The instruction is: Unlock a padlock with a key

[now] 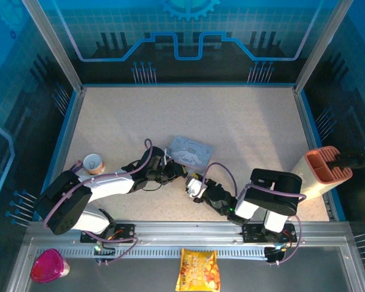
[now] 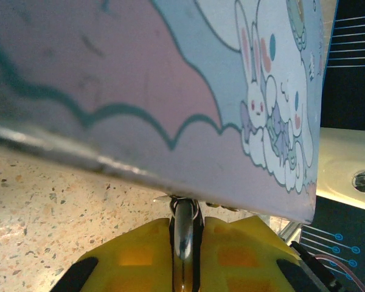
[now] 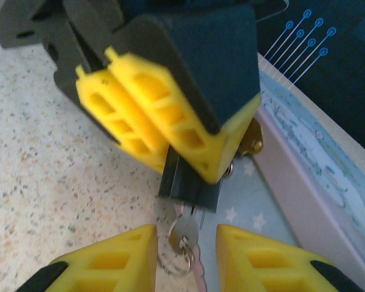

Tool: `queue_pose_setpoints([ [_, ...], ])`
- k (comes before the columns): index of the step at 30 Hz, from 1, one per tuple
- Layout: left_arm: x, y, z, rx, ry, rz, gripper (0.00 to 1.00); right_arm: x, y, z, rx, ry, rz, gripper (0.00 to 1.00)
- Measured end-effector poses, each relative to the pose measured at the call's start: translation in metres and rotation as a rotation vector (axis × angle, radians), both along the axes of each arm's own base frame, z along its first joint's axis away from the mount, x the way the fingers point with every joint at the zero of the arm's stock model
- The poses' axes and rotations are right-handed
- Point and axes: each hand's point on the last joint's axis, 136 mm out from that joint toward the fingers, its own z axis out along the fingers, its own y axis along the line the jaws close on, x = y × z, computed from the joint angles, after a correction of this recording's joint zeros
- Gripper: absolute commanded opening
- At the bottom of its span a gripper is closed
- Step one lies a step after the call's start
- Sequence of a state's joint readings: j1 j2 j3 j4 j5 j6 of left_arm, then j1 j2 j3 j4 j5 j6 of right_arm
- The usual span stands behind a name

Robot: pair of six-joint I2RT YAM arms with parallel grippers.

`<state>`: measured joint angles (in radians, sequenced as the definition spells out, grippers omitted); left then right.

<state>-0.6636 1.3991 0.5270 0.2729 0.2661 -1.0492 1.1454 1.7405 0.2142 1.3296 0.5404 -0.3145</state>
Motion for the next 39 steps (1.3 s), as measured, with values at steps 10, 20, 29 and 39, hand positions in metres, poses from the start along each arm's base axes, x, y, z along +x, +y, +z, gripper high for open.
queue_pose_setpoints([
  [10,0.0,0.0,0.0,-0.01,0.018,0.015,0.0,0.003,0.004,-0.004,0.016,0.01,-0.009,0.26],
  [20,0.0,0.0,0.001,-0.015,0.023,0.021,0.0,0.007,-0.001,-0.008,0.027,0.029,-0.045,0.22],
  [29,0.002,-0.002,0.003,-0.03,0.024,0.031,0.0,0.013,0.002,-0.006,0.053,0.035,-0.065,0.18],
  [39,0.01,-0.001,0.008,-0.041,0.002,0.066,0.0,0.022,0.001,-0.001,0.13,0.099,-0.088,0.09],
])
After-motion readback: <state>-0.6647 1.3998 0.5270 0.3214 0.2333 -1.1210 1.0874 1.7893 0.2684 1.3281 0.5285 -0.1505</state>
